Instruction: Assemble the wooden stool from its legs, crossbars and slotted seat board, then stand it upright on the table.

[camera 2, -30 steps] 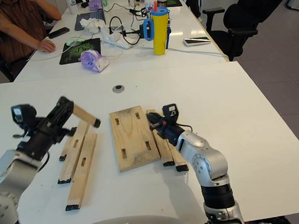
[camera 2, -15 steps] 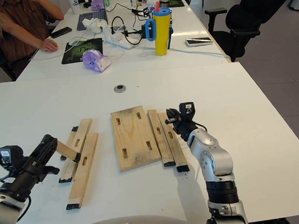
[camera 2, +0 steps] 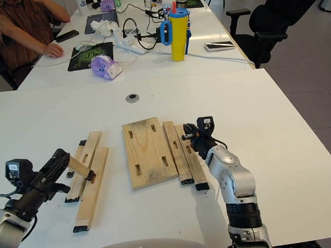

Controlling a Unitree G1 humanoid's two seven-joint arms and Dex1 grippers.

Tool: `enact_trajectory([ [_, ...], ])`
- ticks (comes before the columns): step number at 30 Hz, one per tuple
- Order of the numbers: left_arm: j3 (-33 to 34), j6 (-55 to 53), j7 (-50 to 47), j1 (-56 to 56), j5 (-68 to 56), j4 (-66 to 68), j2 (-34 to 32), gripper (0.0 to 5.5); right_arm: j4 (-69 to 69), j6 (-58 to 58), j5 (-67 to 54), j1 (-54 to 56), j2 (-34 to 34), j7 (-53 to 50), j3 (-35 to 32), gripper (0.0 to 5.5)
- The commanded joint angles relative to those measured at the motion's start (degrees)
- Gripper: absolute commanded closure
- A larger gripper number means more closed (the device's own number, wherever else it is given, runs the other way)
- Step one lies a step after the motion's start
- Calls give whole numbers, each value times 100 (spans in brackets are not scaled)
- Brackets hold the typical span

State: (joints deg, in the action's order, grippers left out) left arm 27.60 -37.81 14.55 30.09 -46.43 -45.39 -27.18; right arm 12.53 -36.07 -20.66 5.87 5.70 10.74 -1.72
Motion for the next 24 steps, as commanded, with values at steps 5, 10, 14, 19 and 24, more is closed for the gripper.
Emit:
enact_trajectory([
  [5, 56, -346, -51, -32, -24, 276, -220, 509, 131, 12, 61, -95, -92, -146, 46, 495],
  [10, -117, -633, -264, 47, 259, 312, -333, 509, 174, -59, 64, -106, -70, -170, 41, 495],
  [14, -404, -918, -523, 219, 570, 217, -489, 509, 226, -149, 52, -117, -43, -150, 91, 495],
  [19, -797, 27, -342, 950, 1295, 217, -70, 509, 221, -325, 21, -25, 77, -31, 180, 495],
  [24, -1463, 2787, 770, 1553, 2311, 1580, 610, 509, 155, -442, 23, 176, 206, 93, 233, 495],
])
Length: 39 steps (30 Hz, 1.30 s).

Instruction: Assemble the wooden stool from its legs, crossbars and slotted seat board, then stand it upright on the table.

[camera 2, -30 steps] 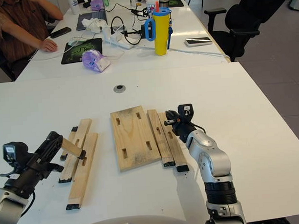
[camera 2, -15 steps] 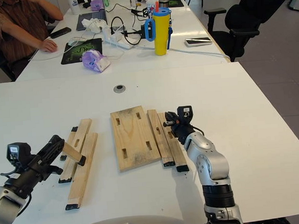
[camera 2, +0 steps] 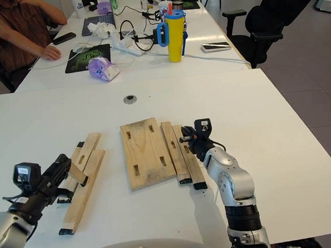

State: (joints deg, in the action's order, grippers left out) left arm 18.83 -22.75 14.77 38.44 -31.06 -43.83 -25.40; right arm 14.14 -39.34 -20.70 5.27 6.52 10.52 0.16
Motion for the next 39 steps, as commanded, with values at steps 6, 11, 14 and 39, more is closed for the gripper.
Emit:
enact_trajectory([
  [6, -973, 2705, 837, 443, 1467, 2690, 796, 509, -201, -214, 14, 589, 316, 352, 109, 495],
  [11, -1329, 2139, 569, -552, 1645, 2446, 583, 509, -287, -198, 49, 641, 295, 418, 197, 495],
  [14, -1491, 1817, 444, -815, 1768, 2484, 576, 509, -332, -186, 48, 709, 247, 428, 239, 495],
  [39, -1468, -302, 3, -2663, 1450, 2048, 575, 509, -921, 312, 196, 1011, 133, 500, 284, 495],
])
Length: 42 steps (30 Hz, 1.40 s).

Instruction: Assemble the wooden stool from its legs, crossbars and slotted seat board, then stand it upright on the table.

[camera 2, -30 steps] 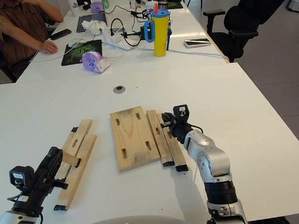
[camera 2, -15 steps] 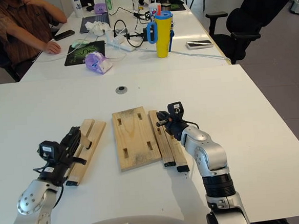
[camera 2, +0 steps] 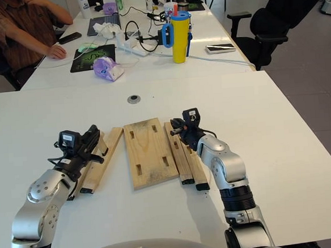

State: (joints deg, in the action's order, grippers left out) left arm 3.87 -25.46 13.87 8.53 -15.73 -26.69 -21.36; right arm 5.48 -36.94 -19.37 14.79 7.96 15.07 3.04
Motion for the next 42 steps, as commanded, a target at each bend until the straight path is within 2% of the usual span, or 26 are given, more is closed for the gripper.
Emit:
enact_trajectory([
  [1, 96, 90, 92, 282, -123, 305, 227, 509, -72, 94, 73, 59, -12, 39, -15, 495],
  [2, 175, 224, 39, 225, -105, 267, 269, 472, -95, 120, 90, 60, -18, 34, -24, 495],
  [7, 470, 659, 100, -402, -473, -43, 470, 407, -135, 239, 125, -33, -55, -4, -77, 495],
  [13, 662, 400, -150, -1212, -907, -528, 526, 316, -251, 299, 128, 43, -92, -4, -121, 495],
  [18, 887, 116, -470, -2620, -1078, -72, 439, 316, -387, 367, 168, 118, -128, 45, -70, 495],
  [21, 1061, -445, -673, -3468, -1453, 578, 465, 316, -454, 402, 213, 169, -130, 61, 1, 495],
  [24, 1243, -860, -854, -3890, -1845, 788, 546, 316, -502, 421, 288, 221, -143, 84, 138, 495],
  [27, 1343, -1203, -1025, -3819, -2059, 669, 542, 316, -463, 398, 320, 219, -176, 107, 190, 495],
  [34, 1229, -1797, -1067, -2682, -2152, 12, 466, 316, -332, 358, 347, 102, -246, 72, 229, 495],
  [42, 1045, -1455, -1048, -3018, -1886, -283, 397, 316, -339, 360, 352, 126, -251, 24, 152, 495],
])
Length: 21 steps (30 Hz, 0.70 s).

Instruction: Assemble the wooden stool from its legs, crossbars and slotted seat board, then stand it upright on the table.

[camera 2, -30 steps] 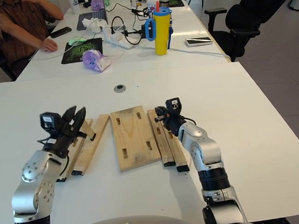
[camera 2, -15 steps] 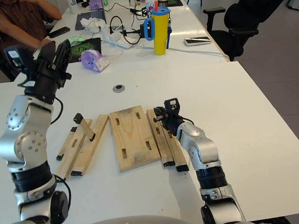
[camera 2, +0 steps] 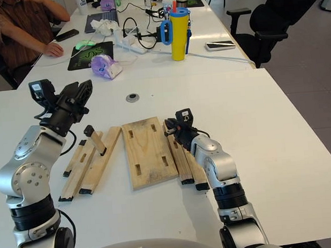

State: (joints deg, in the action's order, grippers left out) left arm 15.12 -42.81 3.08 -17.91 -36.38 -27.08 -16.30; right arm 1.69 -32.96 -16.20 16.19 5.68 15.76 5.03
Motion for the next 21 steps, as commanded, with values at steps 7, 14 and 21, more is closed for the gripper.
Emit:
enact_trajectory([
  [7, -920, -266, 305, 1007, 725, 425, -328, 316, 9, -3, 67, 4, -83, -87, -3, 495],
  [14, -806, -557, 173, 1220, 708, 580, -174, 316, -43, 4, 95, 43, -72, -43, 26, 495],
  [21, -560, 377, 283, 335, 749, 266, -34, 316, -127, 82, 102, 82, -106, -49, 16, 495],
])
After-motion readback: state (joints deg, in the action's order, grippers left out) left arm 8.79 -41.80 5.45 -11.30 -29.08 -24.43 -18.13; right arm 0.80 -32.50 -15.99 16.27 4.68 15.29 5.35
